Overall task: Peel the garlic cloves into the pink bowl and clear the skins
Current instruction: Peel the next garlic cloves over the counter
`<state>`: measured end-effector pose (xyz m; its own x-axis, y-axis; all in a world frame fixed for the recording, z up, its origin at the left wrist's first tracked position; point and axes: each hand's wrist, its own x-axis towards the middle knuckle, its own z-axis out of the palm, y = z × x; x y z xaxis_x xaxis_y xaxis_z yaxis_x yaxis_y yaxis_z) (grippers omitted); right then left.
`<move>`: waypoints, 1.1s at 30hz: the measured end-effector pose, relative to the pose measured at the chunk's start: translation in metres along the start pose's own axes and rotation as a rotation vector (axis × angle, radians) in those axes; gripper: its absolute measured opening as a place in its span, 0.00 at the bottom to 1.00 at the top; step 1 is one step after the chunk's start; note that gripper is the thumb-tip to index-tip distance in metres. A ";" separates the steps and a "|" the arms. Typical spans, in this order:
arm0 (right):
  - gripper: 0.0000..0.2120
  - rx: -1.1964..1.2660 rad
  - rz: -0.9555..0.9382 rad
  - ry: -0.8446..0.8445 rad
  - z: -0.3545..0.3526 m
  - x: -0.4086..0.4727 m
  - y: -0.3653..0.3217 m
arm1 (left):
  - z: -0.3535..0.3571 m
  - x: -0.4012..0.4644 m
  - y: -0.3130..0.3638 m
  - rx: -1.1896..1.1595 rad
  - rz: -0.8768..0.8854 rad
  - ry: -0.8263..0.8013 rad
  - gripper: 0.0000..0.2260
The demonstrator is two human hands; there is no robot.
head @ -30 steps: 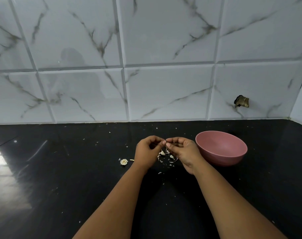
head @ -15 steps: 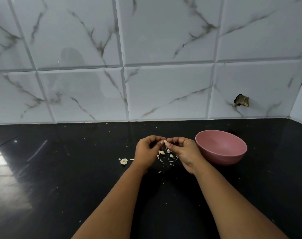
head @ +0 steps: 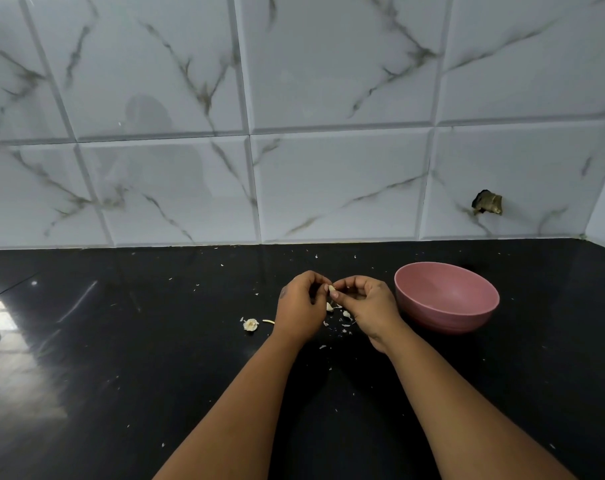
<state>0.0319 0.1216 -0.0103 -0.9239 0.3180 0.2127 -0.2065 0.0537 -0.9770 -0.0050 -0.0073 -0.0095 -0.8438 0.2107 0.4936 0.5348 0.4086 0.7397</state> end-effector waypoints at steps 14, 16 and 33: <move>0.04 -0.034 -0.004 -0.020 0.001 0.003 0.003 | 0.003 0.004 -0.005 0.010 -0.079 -0.056 0.06; 0.03 -0.019 0.003 -0.019 0.001 0.003 0.003 | 0.004 0.004 -0.005 -0.040 -0.105 -0.061 0.05; 0.05 0.422 0.177 -0.015 0.003 0.003 -0.007 | -0.001 0.002 0.001 -0.275 -0.288 -0.063 0.13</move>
<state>0.0295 0.1191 -0.0028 -0.9607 0.2738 0.0458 -0.1549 -0.3915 -0.9071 -0.0063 -0.0072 -0.0070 -0.9574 0.1801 0.2257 0.2613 0.2078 0.9426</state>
